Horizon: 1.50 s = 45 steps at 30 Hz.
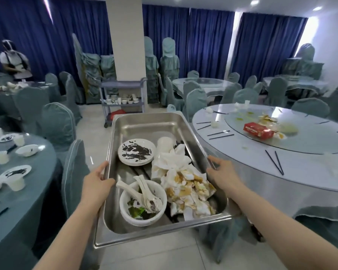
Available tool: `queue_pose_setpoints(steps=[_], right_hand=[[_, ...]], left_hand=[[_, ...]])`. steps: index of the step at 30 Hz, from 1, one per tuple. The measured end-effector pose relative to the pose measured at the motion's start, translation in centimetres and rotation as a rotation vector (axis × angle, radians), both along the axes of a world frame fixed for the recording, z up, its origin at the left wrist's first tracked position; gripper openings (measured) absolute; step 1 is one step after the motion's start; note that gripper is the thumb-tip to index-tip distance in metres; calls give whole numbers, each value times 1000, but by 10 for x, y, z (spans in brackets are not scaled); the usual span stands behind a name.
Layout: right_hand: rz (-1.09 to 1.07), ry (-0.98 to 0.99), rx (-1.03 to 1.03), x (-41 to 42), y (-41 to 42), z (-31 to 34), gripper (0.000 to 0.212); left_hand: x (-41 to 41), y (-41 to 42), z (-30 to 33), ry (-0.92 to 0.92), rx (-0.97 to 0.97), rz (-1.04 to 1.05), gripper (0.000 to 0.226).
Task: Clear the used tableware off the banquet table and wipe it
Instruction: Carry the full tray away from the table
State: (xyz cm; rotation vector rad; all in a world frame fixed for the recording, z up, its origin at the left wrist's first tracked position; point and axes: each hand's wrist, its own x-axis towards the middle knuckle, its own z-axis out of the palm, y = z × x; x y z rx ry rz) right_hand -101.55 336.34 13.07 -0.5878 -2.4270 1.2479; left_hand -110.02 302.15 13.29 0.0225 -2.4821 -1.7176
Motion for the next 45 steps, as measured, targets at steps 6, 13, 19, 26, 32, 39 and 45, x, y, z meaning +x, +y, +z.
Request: queue_pose_setpoints(steps=[6,13,19,26,32,39,45], right_hand=[[19,-37,-4,-187,37,-23,47],[-18,-45,-38,-356,73,-17,51],[55,-29,-54,-528,114,-19,55],[132,-27,-36,-744,137,-22,55],[227,-86,-74,-939,125,-49,51],[164,-111,-101,-1136,129,-50,50],[93,-83,-72,-1300,175,-40,45]], left_hand=[[-178,39,-12,1,35,19,68],[-344,77,1,-10,17,5,67],[-508,114,0,-5,-41,22,66],[-691,131,-14,-23,-32,157,69],[-858,117,-35,-74,-61,215,66],[-1068,124,-25,-61,-82,198,62],[-1249,169,-16,-66,-38,126,63]])
